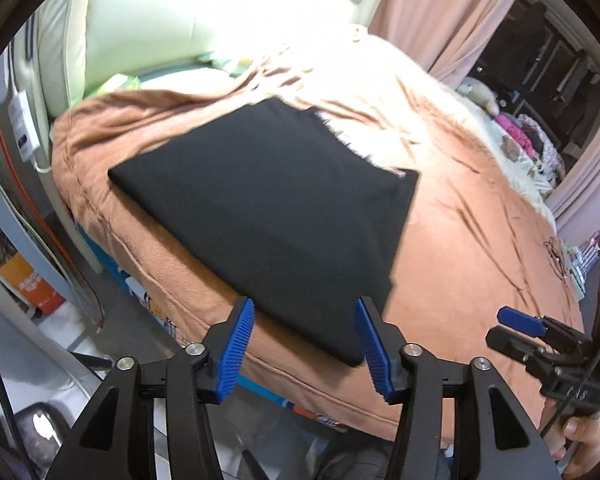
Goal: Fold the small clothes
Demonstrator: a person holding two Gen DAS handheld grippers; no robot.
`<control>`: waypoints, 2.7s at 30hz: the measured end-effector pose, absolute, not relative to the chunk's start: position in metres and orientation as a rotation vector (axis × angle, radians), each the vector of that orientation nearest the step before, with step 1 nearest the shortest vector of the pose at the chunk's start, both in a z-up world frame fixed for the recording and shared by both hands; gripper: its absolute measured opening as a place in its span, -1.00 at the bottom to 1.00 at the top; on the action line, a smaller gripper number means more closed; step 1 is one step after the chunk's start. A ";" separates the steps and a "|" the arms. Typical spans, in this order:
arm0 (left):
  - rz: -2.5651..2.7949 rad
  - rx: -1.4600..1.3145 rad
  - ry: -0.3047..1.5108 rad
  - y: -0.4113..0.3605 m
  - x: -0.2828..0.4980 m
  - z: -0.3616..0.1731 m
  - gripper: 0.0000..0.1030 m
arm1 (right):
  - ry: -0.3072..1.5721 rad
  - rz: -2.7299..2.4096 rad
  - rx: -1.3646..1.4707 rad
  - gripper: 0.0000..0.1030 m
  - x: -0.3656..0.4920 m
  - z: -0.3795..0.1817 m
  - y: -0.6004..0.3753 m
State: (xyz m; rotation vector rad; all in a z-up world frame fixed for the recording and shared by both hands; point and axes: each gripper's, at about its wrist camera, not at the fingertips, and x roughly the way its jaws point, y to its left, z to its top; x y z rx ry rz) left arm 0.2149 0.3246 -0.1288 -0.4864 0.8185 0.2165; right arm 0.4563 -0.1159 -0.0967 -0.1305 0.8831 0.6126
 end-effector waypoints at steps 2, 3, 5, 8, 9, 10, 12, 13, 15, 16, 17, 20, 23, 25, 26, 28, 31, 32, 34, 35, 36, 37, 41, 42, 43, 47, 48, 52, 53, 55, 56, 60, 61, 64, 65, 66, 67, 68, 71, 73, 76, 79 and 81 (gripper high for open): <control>0.211 -0.472 0.794 0.313 0.208 -0.116 0.17 | 0.863 0.599 -0.123 0.29 0.446 -0.086 -0.130; 0.205 -0.468 0.781 0.306 0.205 -0.110 0.22 | 0.852 0.594 -0.118 0.29 0.438 -0.082 -0.137; 0.195 -0.457 0.754 0.295 0.199 -0.099 0.37 | 0.831 0.584 -0.105 0.36 0.423 -0.073 -0.154; 0.186 -0.413 0.710 0.274 0.188 -0.082 0.62 | 0.793 0.553 -0.085 0.50 0.400 -0.061 -0.177; 0.188 -0.399 0.700 0.268 0.185 -0.078 0.69 | 0.776 0.529 -0.084 0.64 0.391 -0.056 -0.186; 0.187 -0.388 0.690 0.261 0.181 -0.073 0.74 | 0.761 0.513 -0.083 0.67 0.383 -0.054 -0.191; 0.178 -0.372 0.667 0.248 0.172 -0.065 0.83 | 0.729 0.506 -0.072 0.71 0.364 -0.046 -0.206; 0.176 -0.363 0.658 0.243 0.168 -0.061 0.90 | 0.717 0.503 -0.068 0.74 0.354 -0.042 -0.212; 0.175 -0.333 0.632 0.228 0.157 -0.053 0.99 | 0.692 0.488 -0.075 0.99 0.335 -0.039 -0.218; 0.172 -0.322 0.622 0.224 0.153 -0.050 0.99 | 0.672 0.483 -0.079 1.00 0.322 -0.036 -0.223; 0.168 -0.309 0.611 0.216 0.148 -0.046 0.99 | 0.658 0.477 -0.082 1.00 0.314 -0.035 -0.226; 0.166 -0.264 0.584 0.195 0.133 -0.037 0.99 | 0.623 0.467 -0.084 1.00 0.285 -0.033 -0.238; 0.158 -0.231 0.554 0.177 0.118 -0.029 0.99 | 0.592 0.464 -0.069 1.00 0.259 -0.031 -0.253; 0.153 -0.207 0.532 0.163 0.107 -0.024 0.99 | 0.581 0.472 -0.049 1.00 0.246 -0.031 -0.265; 0.148 -0.201 0.523 0.158 0.102 -0.023 0.99 | 0.577 0.479 -0.033 1.00 0.237 -0.030 -0.272; 0.135 -0.195 0.507 0.148 0.093 -0.020 0.99 | 0.566 0.471 -0.013 1.00 0.222 -0.031 -0.286; 0.128 -0.160 0.497 0.129 0.078 -0.018 0.99 | 0.551 0.476 0.028 1.00 0.196 -0.027 -0.309; 0.118 -0.155 0.489 0.123 0.072 -0.018 0.99 | 0.536 0.472 0.029 1.00 0.186 -0.026 -0.316; 0.109 -0.145 0.482 0.114 0.062 -0.016 0.99 | 0.513 0.449 0.011 1.00 0.168 -0.025 -0.326; 0.112 -0.132 0.481 0.108 0.058 -0.016 0.99 | 0.502 0.440 0.005 1.00 0.159 -0.025 -0.331; 0.112 -0.119 0.474 0.102 0.052 -0.015 0.99 | 0.492 0.435 0.005 1.00 0.150 -0.025 -0.337; 0.108 -0.114 0.467 0.097 0.047 -0.014 0.99 | 0.485 0.433 0.004 1.00 0.144 -0.026 -0.340; 0.089 -0.120 0.447 0.083 0.031 -0.013 0.99 | 0.443 0.405 -0.013 1.00 0.111 -0.032 -0.358; 0.094 -0.116 0.443 0.080 0.027 -0.014 0.99 | 0.438 0.397 -0.007 1.00 0.104 -0.034 -0.364; 0.097 -0.108 0.440 0.077 0.025 -0.014 0.99 | 0.437 0.396 -0.001 1.00 0.101 -0.035 -0.367; 0.070 -0.111 0.447 0.068 0.020 -0.020 0.99 | 0.436 0.380 0.015 1.00 0.082 -0.045 -0.384; 0.066 -0.111 0.446 0.067 0.018 -0.021 0.99 | 0.436 0.373 0.014 1.00 0.081 -0.045 -0.386; 0.049 -0.099 0.442 0.058 0.011 -0.022 0.99 | 0.432 0.355 0.020 1.00 0.074 -0.046 -0.392; 0.044 -0.097 0.438 0.057 0.010 -0.022 0.99 | 0.429 0.351 0.016 1.00 0.074 -0.045 -0.393; 0.038 -0.092 0.433 0.055 0.007 -0.022 0.99 | 0.427 0.348 0.015 1.00 0.074 -0.045 -0.392; 0.037 -0.091 0.433 0.054 0.007 -0.022 0.99 | 0.425 0.347 0.016 1.00 0.074 -0.045 -0.392; 0.025 -0.089 0.434 0.051 0.003 -0.022 0.99 | 0.420 0.345 0.015 1.00 0.072 -0.046 -0.390; 0.024 -0.088 0.433 0.050 0.002 -0.022 0.99 | 0.420 0.348 0.018 1.00 0.072 -0.046 -0.391; 0.020 -0.097 0.422 0.050 -0.002 -0.021 0.99 | 0.423 0.348 0.024 1.00 0.073 -0.048 -0.395; 0.020 -0.099 0.421 0.049 -0.002 -0.021 0.99 | 0.424 0.349 0.026 1.00 0.074 -0.049 -0.396; 0.021 -0.100 0.420 0.049 -0.003 -0.021 0.99 | 0.423 0.349 0.026 1.00 0.074 -0.049 -0.396; 0.020 -0.100 0.420 0.049 -0.003 -0.021 0.99 | 0.423 0.346 0.027 1.00 0.075 -0.049 -0.396; 0.017 -0.103 0.419 0.049 -0.003 -0.020 0.99 | 0.423 0.343 0.028 1.00 0.075 -0.049 -0.397; 0.017 -0.103 0.418 0.049 -0.003 -0.020 0.99 | 0.419 0.334 0.037 1.00 0.077 -0.049 -0.400; 0.020 -0.100 0.414 0.048 -0.004 -0.020 0.99 | 0.418 0.327 0.044 1.00 0.079 -0.049 -0.403; 0.023 -0.099 0.412 0.046 -0.005 -0.020 0.99 | 0.420 0.324 0.051 1.00 0.079 -0.051 -0.406; 0.023 -0.101 0.414 0.045 -0.006 -0.020 0.99 | 0.420 0.322 0.050 1.00 0.079 -0.052 -0.407; 0.023 -0.102 0.413 0.045 -0.006 -0.019 0.99 | 0.420 0.321 0.049 1.00 0.079 -0.052 -0.406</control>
